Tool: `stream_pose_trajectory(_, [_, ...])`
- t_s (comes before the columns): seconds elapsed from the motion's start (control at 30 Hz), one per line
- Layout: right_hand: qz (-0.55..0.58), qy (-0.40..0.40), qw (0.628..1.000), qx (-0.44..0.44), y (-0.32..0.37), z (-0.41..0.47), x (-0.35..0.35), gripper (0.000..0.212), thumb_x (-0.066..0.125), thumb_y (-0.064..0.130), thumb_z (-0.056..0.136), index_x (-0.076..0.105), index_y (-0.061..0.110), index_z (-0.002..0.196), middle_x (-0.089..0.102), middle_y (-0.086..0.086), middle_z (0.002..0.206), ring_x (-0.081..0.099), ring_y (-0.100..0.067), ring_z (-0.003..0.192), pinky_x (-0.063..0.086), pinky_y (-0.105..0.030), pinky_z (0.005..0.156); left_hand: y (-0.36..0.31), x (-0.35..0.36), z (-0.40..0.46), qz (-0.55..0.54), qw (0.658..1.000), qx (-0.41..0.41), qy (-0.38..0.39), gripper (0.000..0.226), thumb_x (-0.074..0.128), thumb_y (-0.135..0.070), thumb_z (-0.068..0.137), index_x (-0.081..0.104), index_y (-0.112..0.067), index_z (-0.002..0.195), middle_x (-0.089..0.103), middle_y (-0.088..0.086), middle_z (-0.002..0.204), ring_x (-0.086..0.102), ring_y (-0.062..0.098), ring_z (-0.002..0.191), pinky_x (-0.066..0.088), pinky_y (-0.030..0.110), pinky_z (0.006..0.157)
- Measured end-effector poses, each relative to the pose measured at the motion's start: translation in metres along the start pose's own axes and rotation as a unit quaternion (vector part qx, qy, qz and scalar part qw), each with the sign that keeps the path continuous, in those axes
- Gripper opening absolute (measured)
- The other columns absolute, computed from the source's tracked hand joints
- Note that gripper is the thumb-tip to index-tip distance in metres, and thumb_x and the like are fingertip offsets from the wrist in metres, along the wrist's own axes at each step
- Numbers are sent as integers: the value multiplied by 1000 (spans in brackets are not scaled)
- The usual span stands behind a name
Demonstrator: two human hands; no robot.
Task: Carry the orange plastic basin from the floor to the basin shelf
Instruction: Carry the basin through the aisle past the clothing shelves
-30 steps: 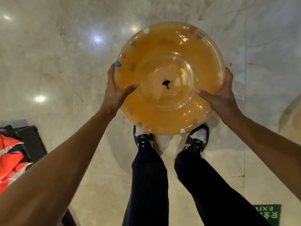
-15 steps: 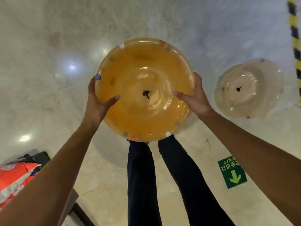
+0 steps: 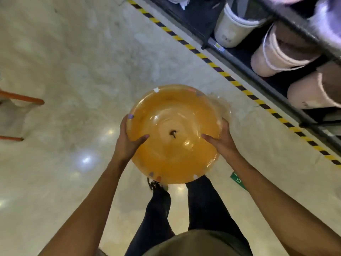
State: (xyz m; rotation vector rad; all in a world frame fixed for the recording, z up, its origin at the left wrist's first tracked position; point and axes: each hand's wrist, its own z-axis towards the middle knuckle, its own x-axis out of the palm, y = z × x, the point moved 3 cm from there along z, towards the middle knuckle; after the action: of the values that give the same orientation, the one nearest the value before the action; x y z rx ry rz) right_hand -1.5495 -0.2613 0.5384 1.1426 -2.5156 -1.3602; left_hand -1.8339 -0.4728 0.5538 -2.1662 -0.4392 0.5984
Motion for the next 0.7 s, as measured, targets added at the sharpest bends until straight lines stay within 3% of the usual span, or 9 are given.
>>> stream_pose_trajectory(0.1, [12,-40,999,15,-15,13,-59,111,90,57,68,27,40,158,41,11,157,45,-20,144,44,-53,118,-36,52,28,19,999,17,41,105,88,-56,75,25,-49,158,44,-17,153,54,27,135,55,61,103])
stream_pose_trajectory(0.2, [30,-61,997,32,-37,43,-114,107,90,56,69,29,44,156,42,10,156,48,-24,142,47,-56,114,-59,115,70,41,996,10,73,100,90,-43,82,27,-46,158,49,-21,146,57,24,132,55,59,104])
stream_pose_trajectory(0.33, [61,-98,991,59,-81,99,-174,110,89,61,61,30,43,152,47,9,150,53,-27,136,50,-57,110,-63,201,139,71,992,16,102,102,91,-45,79,27,-45,159,49,-14,153,58,23,134,55,58,105])
stream_pose_trajectory(0.47, [88,-141,983,75,-142,165,-212,99,91,33,80,29,34,157,46,6,148,52,-26,133,51,-57,109,-41,286,212,106,985,26,137,99,87,-48,84,23,-46,160,47,-11,155,56,24,136,55,54,106])
stream_pose_trajectory(0.6, [102,-155,976,109,-218,242,-223,110,92,46,70,26,40,157,45,1,154,53,-30,135,56,-56,100,13,359,304,129,977,29,167,106,86,-54,82,19,-44,163,44,-10,158,53,24,138,54,57,107])
stream_pose_trajectory(0.7, [121,-179,971,108,-283,300,-217,99,88,30,83,24,36,158,44,-1,156,53,-30,134,58,-40,82,64,406,374,143,968,41,200,108,87,-53,80,19,-42,163,43,-8,159,53,24,139,54,56,107])
